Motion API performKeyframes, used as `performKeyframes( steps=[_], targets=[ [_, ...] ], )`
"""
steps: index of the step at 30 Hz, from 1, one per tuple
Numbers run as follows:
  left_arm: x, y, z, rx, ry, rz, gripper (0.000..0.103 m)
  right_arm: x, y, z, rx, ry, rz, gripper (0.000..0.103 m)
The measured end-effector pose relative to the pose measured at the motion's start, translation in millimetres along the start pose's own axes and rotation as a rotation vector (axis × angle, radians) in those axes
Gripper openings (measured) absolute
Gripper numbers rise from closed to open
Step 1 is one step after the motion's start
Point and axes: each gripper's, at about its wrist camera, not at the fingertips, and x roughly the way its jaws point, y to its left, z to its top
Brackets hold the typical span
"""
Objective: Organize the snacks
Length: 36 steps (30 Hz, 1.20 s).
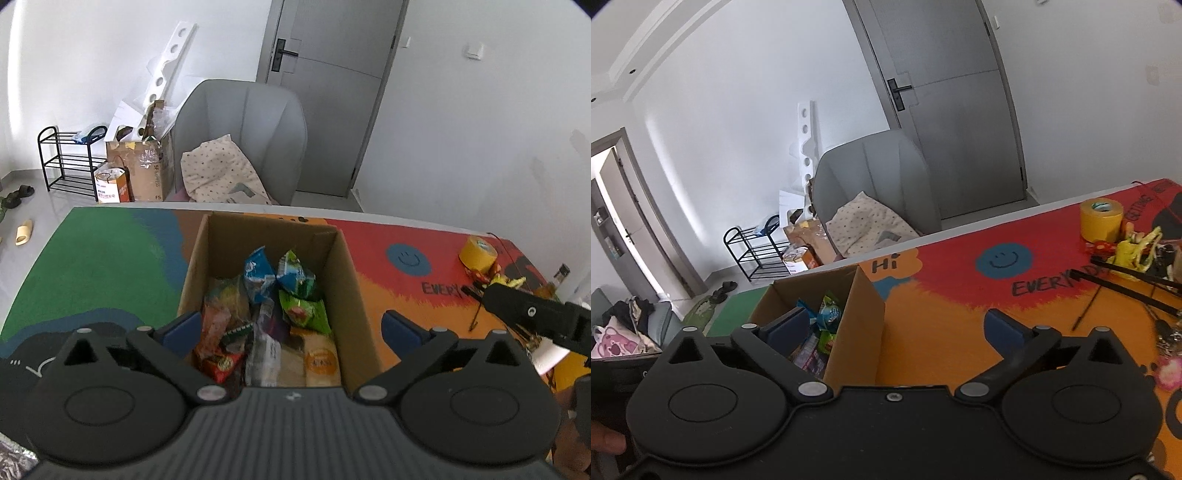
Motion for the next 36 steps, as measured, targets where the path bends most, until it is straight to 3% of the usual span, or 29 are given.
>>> performKeyframes(
  steps=[22,36],
  targets=[
    [-58,-34,-52,0.097,-0.04,-0.014,0.103,-73,-7,-35,-0.015,-0.033,-0.012,0.103],
    [-105,-42,-83,0.124,-0.086,-0.029,0.103,-127,11,-50,-0.081,-0.067,0.002,0.103]
  ],
)
